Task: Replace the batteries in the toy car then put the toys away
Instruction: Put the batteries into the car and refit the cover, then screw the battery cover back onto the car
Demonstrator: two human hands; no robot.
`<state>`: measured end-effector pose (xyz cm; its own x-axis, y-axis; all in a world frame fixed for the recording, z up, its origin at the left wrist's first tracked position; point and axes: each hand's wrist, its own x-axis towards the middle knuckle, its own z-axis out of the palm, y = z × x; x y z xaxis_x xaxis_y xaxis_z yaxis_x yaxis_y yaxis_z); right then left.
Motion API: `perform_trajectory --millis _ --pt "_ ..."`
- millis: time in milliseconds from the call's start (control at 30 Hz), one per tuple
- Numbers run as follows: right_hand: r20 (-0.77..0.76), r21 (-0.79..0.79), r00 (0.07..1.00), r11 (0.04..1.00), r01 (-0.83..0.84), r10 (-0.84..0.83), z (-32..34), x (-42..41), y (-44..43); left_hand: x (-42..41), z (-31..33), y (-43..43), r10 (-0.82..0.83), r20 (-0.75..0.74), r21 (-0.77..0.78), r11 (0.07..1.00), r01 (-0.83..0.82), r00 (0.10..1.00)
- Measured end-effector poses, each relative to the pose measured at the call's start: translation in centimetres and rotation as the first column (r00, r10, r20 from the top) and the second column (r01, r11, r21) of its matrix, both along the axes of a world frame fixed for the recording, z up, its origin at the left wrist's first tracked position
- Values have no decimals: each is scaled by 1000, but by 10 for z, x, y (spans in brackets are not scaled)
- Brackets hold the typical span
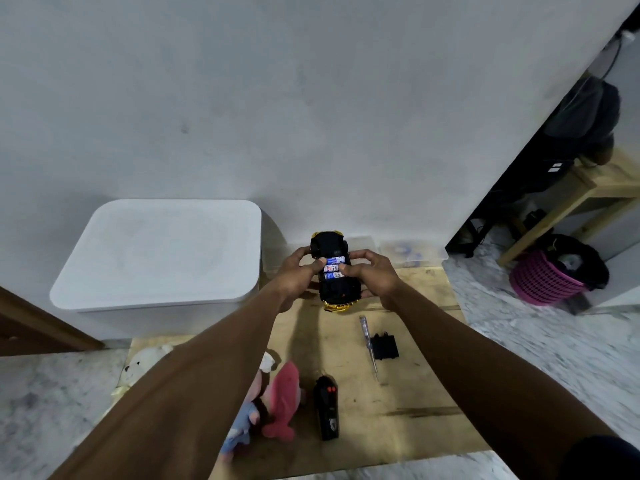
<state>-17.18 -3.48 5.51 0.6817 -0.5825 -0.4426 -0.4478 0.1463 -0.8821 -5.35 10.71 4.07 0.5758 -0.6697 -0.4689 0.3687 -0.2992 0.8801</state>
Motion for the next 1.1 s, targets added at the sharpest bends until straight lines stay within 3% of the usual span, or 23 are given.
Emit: perform_trajectory --millis 167,233,300,367,467,567,700,1100 --pt "22 55 997 996 75 -76 -22 -20 -11 0 -5 4 34 -50 7 999 -33 998" --pt "-109 -148 991 987 60 -76 -41 -39 -19 0 -10 8 46 -61 17 999 -45 997" --pt "-346 -390 935 894 -222 81 -63 -64 -28 1 -13 11 56 -67 27 998 -54 996" --pt "-550 -391 803 779 -491 230 -80 -87 -33 1 -15 13 63 -73 30 998 -61 995" --pt "-675 -332 657 656 -678 336 -97 -105 -35 2 -17 15 74 -77 39 997 -71 994" --pt "-703 -387 637 582 -715 316 -106 -106 -34 3 -19 17 82 -72 58 995 -78 994" --pt "-687 -376 649 604 -703 327 -104 -99 -38 3 -20 20 82 -60 72 994 -77 995" --pt "-516 -375 824 804 -462 233 -83 -102 -62 6 -13 29 84 -72 32 996 -82 994"
